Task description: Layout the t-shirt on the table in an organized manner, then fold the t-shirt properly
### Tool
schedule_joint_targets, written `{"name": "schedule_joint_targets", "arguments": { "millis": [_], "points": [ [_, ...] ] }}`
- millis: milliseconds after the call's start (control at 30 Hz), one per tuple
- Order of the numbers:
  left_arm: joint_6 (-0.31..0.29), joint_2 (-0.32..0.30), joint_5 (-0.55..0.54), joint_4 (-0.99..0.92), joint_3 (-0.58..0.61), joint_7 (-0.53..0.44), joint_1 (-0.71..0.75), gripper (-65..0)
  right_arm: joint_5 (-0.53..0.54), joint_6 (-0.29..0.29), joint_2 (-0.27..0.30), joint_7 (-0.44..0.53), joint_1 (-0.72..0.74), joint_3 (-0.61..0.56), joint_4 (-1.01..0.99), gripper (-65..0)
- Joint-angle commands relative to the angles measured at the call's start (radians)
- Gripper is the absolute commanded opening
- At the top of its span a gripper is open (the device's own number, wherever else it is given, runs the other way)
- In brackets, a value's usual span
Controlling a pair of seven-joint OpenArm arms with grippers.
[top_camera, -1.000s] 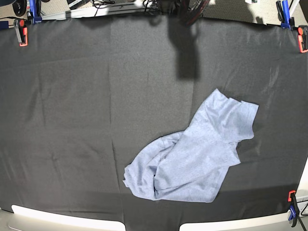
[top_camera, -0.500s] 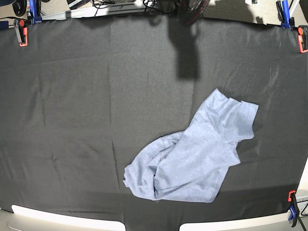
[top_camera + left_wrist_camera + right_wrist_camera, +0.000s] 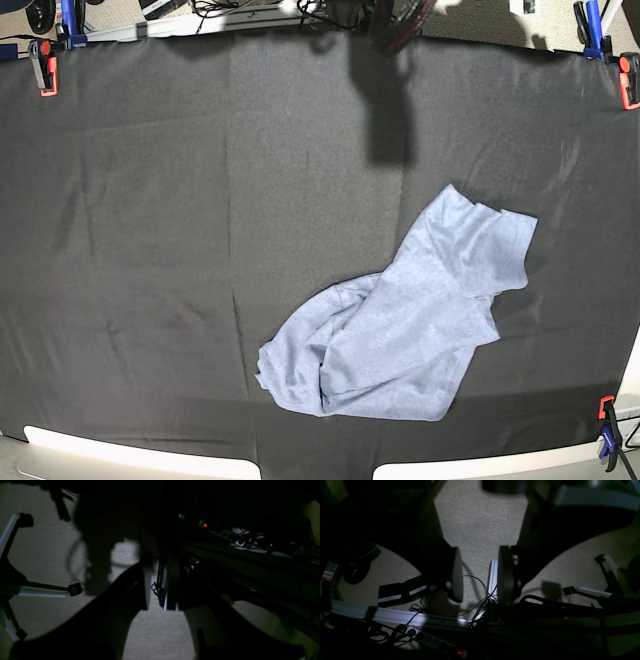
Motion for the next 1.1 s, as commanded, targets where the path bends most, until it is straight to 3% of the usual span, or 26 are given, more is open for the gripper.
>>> {"name": "schedule_joint_targets", "arguments": {
  "millis": [0,267,533,833,1067],
  "points": [
    [-0.003,-0.003,-0.001,0.010,-0.003,-0.009,0.014,-55.5,-0.001,0.003,0.006,0.016,-0.024,0.000,0.017,-43.4],
    [-0.003,-0.003,-0.001,0.061,-0.003,0.003,0.015,-55.4,-0.008,-0.008,0.017,0.007,-0.117,0.019,0.224,-43.4],
    [-0.003,-0.004,0.003,0.206,-0.005,0.019,0.015,-55.4,-0.023,-0.008,0.017,-0.034,-0.177,0.174,0.441,-43.5],
    [0.000,-0.006,0.065,0.408,-0.006,0.025,-0.016,-55.4,-0.022,-0.008,0.025,-0.034,-0.163,0.282,0.600,-43.5],
    [0.042,-0.006,0.071,0.438,-0.006,0.053,-0.091,-55.4,0.034,-0.008,0.024,-0.083,-0.064,0.288,0.627,-43.4]
  ]
}}
